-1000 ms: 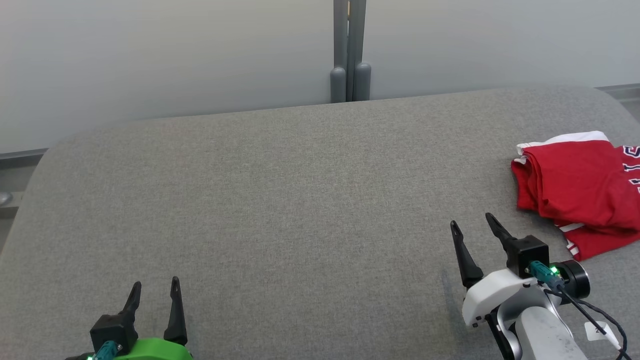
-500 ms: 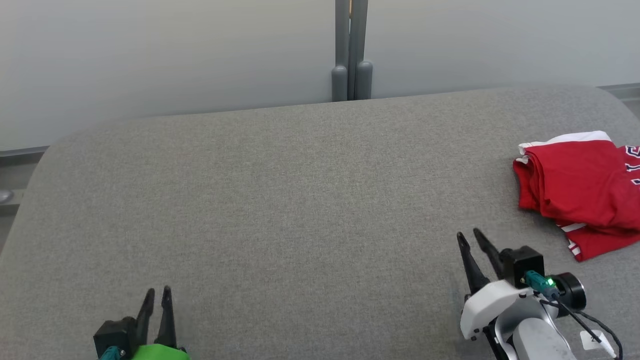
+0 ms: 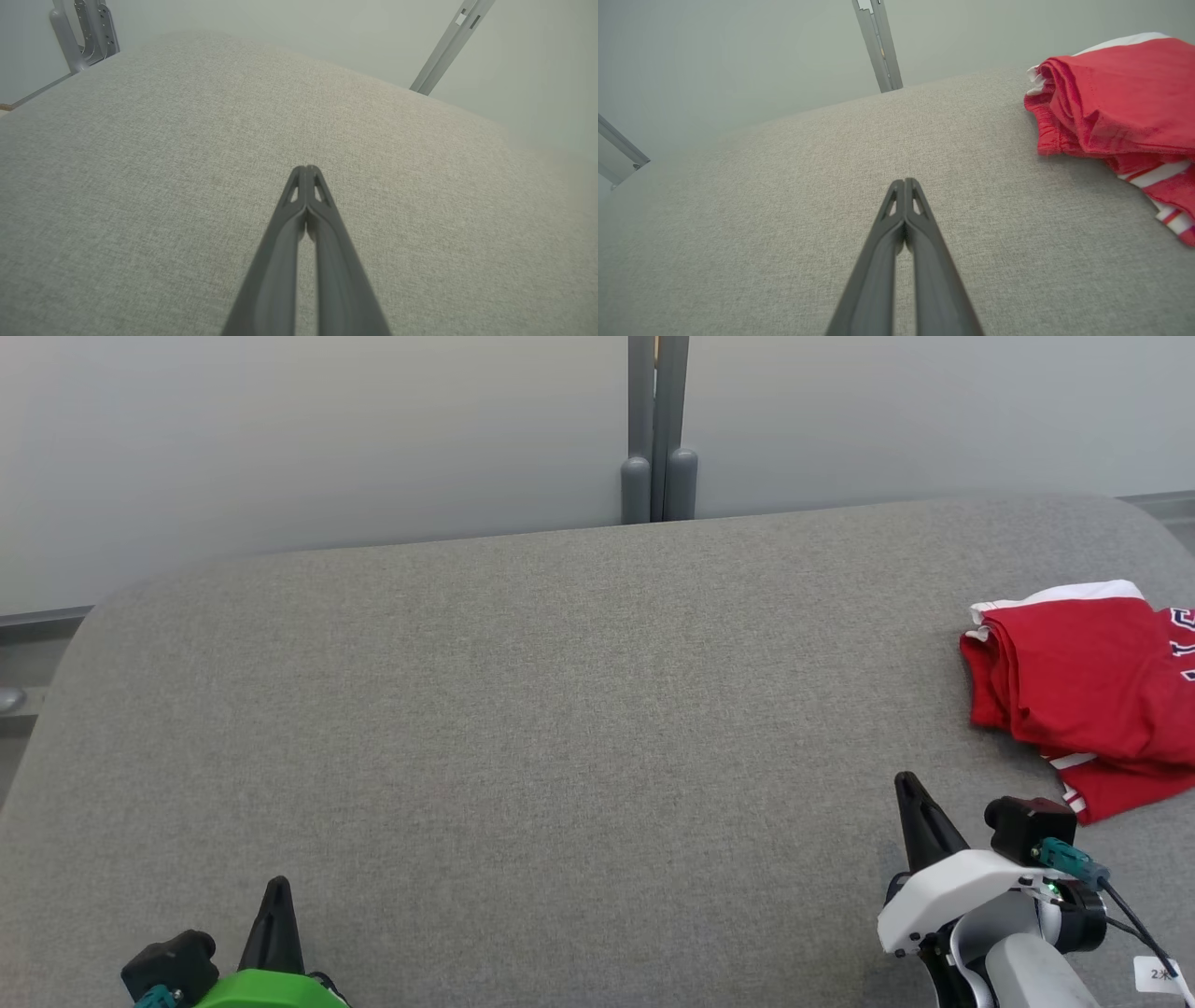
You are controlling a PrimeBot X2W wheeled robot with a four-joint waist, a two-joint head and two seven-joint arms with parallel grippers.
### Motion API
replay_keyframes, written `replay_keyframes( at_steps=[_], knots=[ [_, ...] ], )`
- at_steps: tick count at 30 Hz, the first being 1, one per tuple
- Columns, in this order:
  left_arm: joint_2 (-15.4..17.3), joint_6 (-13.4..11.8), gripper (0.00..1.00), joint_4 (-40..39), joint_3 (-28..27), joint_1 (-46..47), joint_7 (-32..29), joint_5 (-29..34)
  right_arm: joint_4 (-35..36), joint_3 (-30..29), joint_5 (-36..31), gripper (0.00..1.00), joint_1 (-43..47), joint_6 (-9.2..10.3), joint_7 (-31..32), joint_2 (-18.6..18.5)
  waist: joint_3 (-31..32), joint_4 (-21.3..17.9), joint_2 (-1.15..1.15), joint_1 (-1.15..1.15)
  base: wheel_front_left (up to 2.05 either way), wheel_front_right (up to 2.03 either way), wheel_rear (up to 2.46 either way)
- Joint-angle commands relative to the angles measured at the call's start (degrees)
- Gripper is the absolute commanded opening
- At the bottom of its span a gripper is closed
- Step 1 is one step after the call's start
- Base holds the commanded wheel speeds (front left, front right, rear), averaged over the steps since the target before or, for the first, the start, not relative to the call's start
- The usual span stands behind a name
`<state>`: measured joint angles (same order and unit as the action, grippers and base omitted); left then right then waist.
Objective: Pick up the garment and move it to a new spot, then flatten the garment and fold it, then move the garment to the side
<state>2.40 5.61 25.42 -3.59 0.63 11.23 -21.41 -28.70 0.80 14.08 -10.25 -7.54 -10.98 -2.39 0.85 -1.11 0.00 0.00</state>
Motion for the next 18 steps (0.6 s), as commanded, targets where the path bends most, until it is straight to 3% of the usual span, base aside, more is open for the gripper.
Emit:
replay_keyframes(
  at_steps=[1, 18],
  knots=[
    [0.22, 0.27, 0.0, -1.39, -0.16, 1.6, -0.35, -2.22, 1.45, -0.31, 2.5, 0.0, -0.54, 0.01, 0.46, -0.18, -0.01, 0.01, 0.0, 0.0, 0.0, 0.0, 0.0],
    [0.32, 0.69, 0.0, -4.07, -0.62, 2.64, -4.35, -19.04, 4.96, -1.9, 21.06, 0.0, 0.72, 0.02, 4.5, -0.29, -0.18, 0.19, 0.0, 0.0, 0.0, 0.0, 0.0]
  ],
)
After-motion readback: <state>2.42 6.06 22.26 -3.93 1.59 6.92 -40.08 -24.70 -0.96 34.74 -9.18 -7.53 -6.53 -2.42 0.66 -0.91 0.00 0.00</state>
